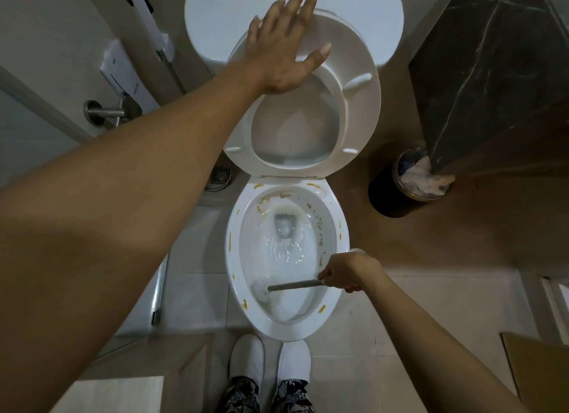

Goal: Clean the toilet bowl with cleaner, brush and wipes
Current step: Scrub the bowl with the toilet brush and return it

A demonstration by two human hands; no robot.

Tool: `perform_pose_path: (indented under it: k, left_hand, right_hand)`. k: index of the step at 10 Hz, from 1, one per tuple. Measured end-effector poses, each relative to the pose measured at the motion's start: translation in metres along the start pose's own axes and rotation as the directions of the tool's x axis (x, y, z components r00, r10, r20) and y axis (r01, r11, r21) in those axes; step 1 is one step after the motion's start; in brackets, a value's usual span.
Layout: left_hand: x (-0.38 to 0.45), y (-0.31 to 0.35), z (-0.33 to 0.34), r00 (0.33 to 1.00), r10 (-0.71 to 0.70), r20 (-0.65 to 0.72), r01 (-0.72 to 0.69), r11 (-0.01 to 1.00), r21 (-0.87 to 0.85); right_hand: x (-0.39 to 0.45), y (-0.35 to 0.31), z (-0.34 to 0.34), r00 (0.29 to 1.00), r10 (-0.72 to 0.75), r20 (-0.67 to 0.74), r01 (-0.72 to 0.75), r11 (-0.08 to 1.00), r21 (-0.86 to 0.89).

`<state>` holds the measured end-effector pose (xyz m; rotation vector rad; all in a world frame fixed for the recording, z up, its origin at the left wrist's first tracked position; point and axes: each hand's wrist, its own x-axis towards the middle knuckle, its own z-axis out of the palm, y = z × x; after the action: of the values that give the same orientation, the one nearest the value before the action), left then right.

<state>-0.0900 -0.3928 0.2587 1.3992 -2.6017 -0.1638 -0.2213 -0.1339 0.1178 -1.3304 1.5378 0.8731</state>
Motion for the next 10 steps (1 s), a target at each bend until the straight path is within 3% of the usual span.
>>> perform_pose_path:
  k: [1,2,3,6,8,10]
  left_hand:
    - [0.000,0.001,0.000,1.000,0.000,-0.001,0.000,1.000,0.000]
    - [0.000,0.000,-0.002,1.000,-0.002,0.003,0.002,1.000,-0.008]
    - [-0.001,0.001,-0.001,1.000,-0.002,-0.005,0.002,1.000,-0.008]
    - [-0.003,0.003,-0.003,1.000,-0.002,0.001,0.002,1.000,-0.013]
    - [-0.004,0.003,-0.006,1.000,0.003,0.019,-0.002,1.000,-0.029]
    - [-0.004,0.003,-0.006,1.000,0.001,0.005,-0.001,0.999,-0.042]
  right_hand:
    - [0.008,-0.003,0.008,0.993,-0.035,-0.110,0.044,0.996,0.078]
    - [0.002,0.003,0.009,0.997,-0.010,-0.080,0.017,0.996,0.088]
    - [-0.009,0.008,-0.004,1.000,0.013,0.000,-0.013,0.999,-0.031]
    - [-0.011,0.001,-0.009,1.000,0.015,0.000,-0.015,0.995,-0.098]
    - [0.017,-0.001,0.011,0.974,0.035,-0.222,-0.031,0.999,0.022]
    - [0.021,0.004,0.006,0.975,0.017,-0.223,-0.014,1.000,0.018]
